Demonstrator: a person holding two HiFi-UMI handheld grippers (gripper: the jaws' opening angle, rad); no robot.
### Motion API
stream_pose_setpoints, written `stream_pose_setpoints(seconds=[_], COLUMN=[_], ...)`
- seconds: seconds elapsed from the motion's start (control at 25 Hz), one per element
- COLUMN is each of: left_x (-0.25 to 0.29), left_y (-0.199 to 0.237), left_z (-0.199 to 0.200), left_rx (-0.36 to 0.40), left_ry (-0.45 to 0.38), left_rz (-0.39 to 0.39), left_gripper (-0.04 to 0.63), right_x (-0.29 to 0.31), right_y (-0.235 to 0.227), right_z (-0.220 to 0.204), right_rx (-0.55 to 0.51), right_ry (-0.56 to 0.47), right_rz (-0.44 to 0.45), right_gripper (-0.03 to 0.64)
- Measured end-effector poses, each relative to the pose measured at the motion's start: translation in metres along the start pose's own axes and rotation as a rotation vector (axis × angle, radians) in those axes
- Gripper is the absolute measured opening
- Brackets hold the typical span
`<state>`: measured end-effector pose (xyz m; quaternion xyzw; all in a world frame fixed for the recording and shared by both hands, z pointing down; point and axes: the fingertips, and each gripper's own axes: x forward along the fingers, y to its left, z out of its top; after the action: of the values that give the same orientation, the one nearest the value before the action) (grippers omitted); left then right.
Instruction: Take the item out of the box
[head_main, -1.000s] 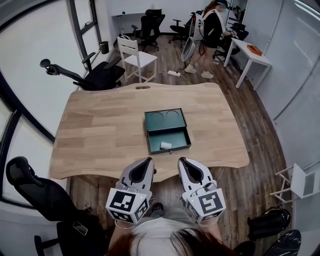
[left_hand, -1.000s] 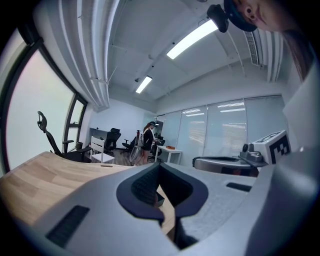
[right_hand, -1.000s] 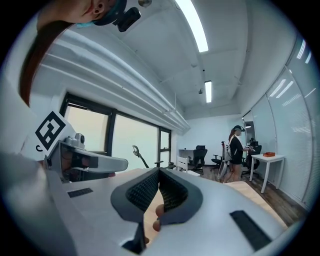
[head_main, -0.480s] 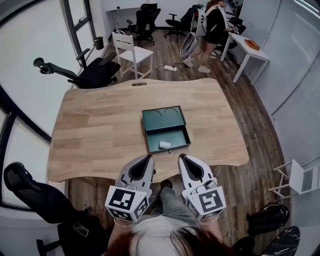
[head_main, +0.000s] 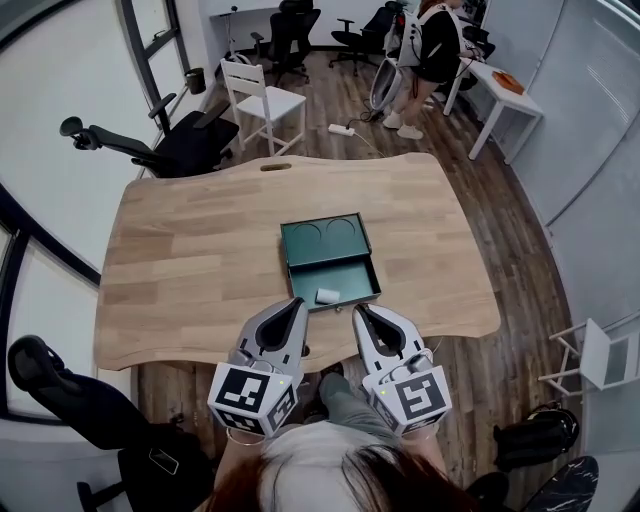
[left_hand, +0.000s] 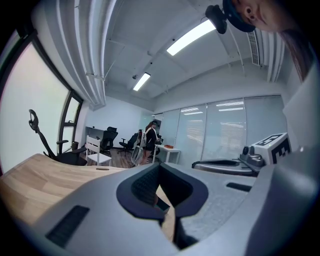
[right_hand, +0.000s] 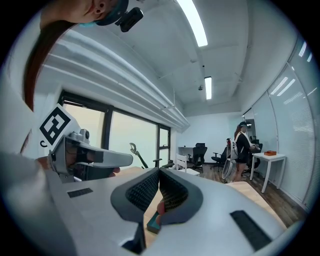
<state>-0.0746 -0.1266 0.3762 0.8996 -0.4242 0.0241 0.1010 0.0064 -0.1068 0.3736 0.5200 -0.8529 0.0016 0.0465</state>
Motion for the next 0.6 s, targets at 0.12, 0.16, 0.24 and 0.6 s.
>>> stream_pose_setpoints(seconds=[0.12, 0.16, 0.24, 0.6], left_x=[0.01, 0.014, 0.021, 0.047], left_y=[0.002, 0.003, 0.004, 0.015], left_z=[0.003, 0.004, 0.006, 0.016], left_rx=[0.002, 0.003, 0.006, 0.012], left_ry=[-0.002, -0.003, -0.003, -0.012], left_rz=[0.001, 0.002, 0.005, 0.033], left_gripper=[0.006, 0.006, 0.006, 0.006], right_x=[0.008, 0.01, 0.015, 0.039], right_y=[-0.005, -0.006, -0.009, -0.021], right_z=[-0.004, -0.007, -0.01, -0.023], right_rx=[-0.008, -0.006, -0.008, -0.017], right_ry=[0.033, 0.048, 0.067, 0.115], right_rz=[0.012, 0.022, 0.032, 0.106], right_gripper=[0.023, 0.023, 0.025, 0.025])
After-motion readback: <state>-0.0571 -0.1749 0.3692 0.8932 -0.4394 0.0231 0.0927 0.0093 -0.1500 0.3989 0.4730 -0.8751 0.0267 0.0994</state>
